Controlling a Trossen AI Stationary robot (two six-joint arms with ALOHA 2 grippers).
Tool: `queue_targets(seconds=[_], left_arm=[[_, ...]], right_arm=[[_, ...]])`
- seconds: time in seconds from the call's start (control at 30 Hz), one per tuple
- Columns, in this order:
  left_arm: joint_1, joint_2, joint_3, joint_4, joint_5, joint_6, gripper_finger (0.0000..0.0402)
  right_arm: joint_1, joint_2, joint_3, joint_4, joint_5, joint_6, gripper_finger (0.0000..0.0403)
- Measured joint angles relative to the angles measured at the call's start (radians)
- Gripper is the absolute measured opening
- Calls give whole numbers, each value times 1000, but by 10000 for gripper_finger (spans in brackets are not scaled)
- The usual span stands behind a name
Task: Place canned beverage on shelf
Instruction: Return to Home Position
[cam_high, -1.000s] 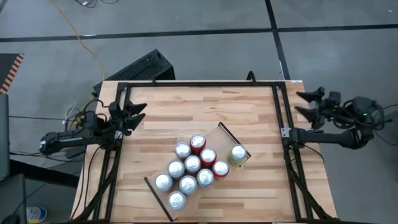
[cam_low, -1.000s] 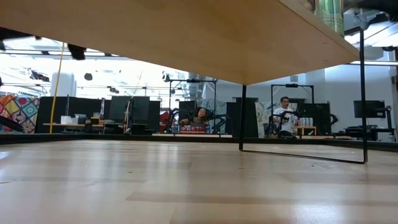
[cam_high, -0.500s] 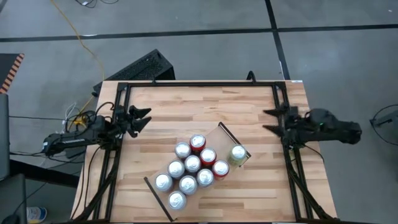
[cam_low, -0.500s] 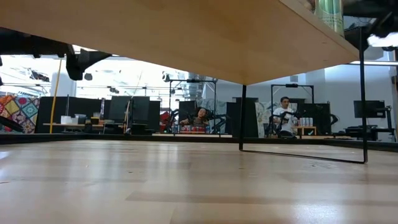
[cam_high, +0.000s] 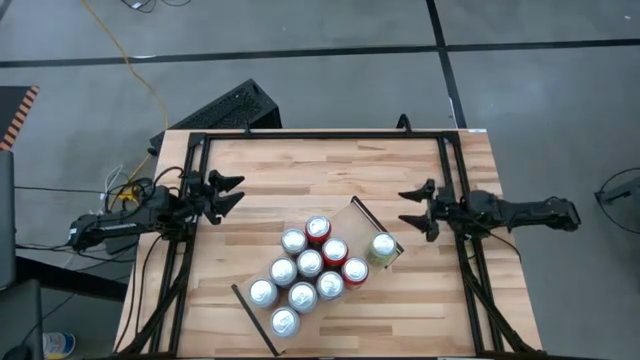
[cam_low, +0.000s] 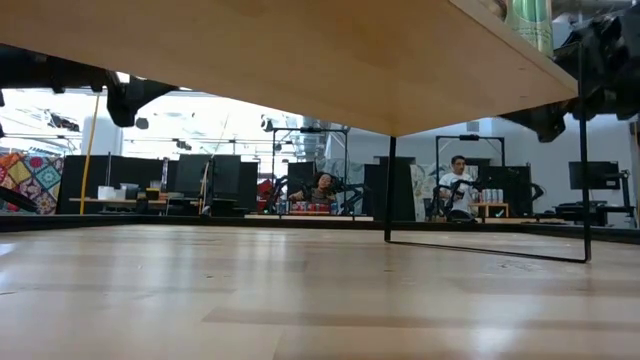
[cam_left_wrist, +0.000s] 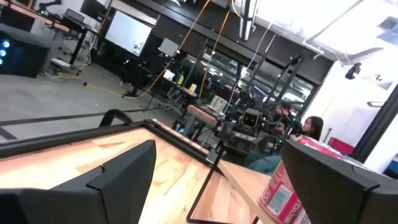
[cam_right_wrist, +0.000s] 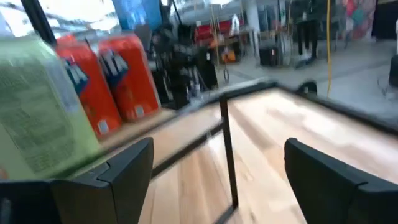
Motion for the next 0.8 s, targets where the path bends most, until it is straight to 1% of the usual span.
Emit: queue_targets(seconds=[0.17, 0.3, 0.57, 0.8], left_arm=[[0, 0, 0, -21, -1, -27, 332], [0, 0, 0, -71, -1, -68, 332], [0, 0, 0, -290, -2, -74, 332], [0, 18, 1, -296, 19, -65, 332]], right_arm=[[3, 2, 1, -21, 0, 6, 338], [3, 3, 1, -24, 0, 6, 338], [3, 2, 1, -25, 0, 6, 338], [3, 2, 1, -26, -1, 8, 337]])
